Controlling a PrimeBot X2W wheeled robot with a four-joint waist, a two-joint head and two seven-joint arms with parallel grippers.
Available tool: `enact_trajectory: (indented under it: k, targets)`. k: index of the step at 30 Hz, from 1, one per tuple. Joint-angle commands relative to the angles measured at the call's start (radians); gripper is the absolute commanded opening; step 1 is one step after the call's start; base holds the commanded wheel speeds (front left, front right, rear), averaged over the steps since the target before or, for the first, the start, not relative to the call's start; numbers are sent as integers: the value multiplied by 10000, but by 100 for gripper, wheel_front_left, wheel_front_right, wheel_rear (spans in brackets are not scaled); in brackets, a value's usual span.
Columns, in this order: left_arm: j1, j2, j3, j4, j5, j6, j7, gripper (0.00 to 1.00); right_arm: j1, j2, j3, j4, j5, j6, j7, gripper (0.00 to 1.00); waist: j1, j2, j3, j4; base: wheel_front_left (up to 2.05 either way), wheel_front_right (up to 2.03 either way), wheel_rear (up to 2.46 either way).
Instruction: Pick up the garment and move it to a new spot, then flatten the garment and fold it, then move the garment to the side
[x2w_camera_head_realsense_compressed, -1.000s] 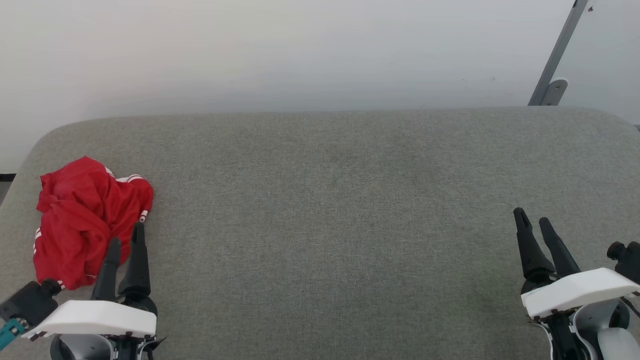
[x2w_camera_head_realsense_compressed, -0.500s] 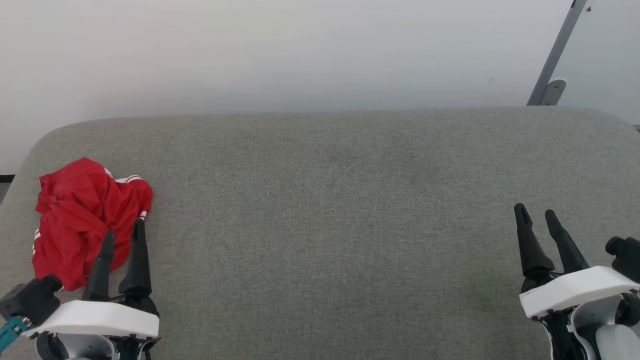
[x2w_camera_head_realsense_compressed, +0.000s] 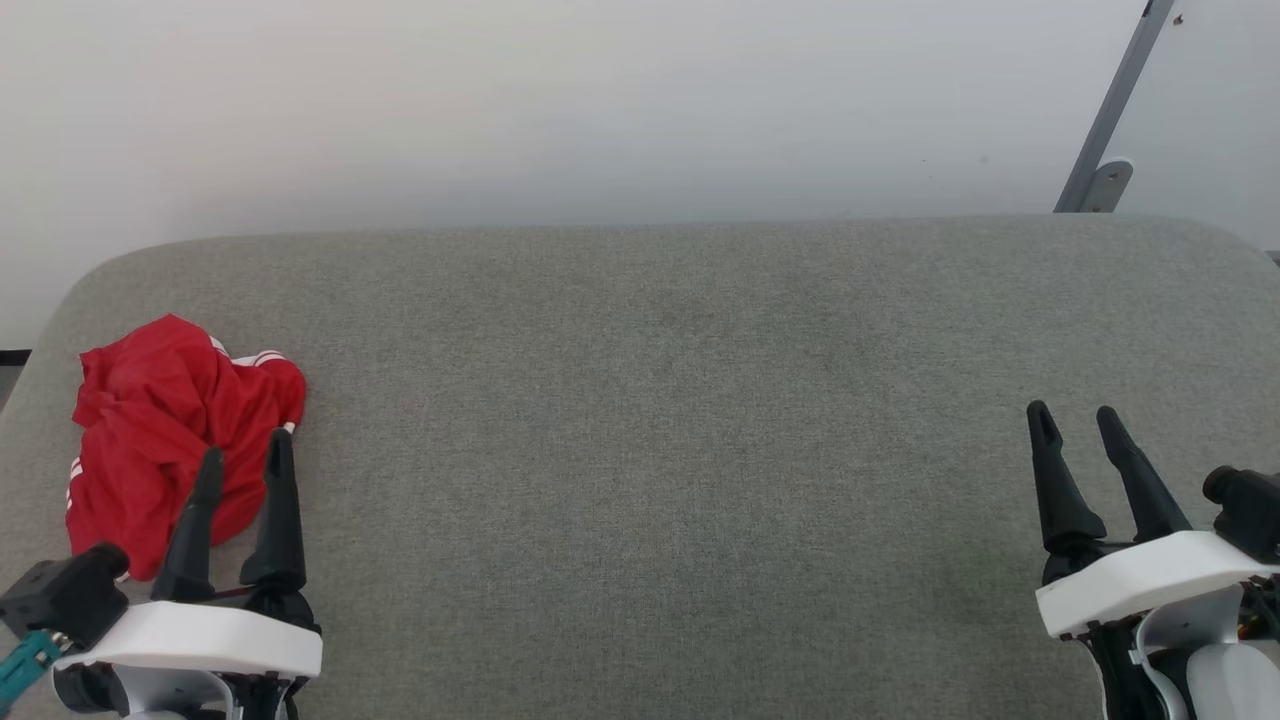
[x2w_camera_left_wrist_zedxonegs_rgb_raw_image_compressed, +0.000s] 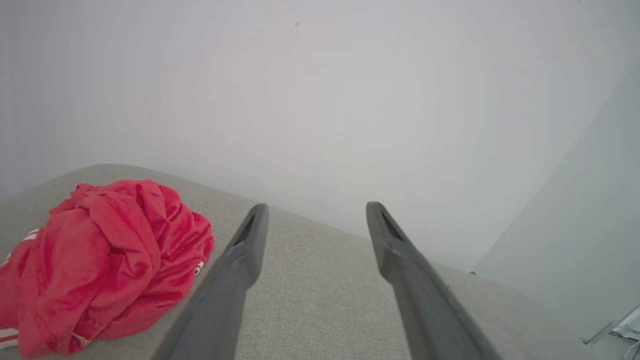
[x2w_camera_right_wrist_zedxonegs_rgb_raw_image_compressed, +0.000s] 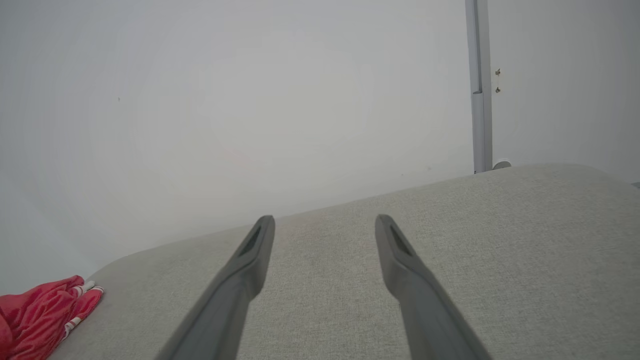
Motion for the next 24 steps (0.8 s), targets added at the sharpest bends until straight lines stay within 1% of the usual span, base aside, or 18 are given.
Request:
enact_trajectory:
  k: [1, 24]
  targets:
    - [80, 71, -23, -105, 232, -60, -89, 100, -88, -53, 28, -94, -230, 0, -91, 100, 0, 0, -2, 1, 0, 0, 0]
    - [137, 422, -453, -93, 1593, -207, -534, 100, -142, -246, 89, -256, -1917, 0, -525, 100, 0, 0, 26, -13, 0, 0, 0]
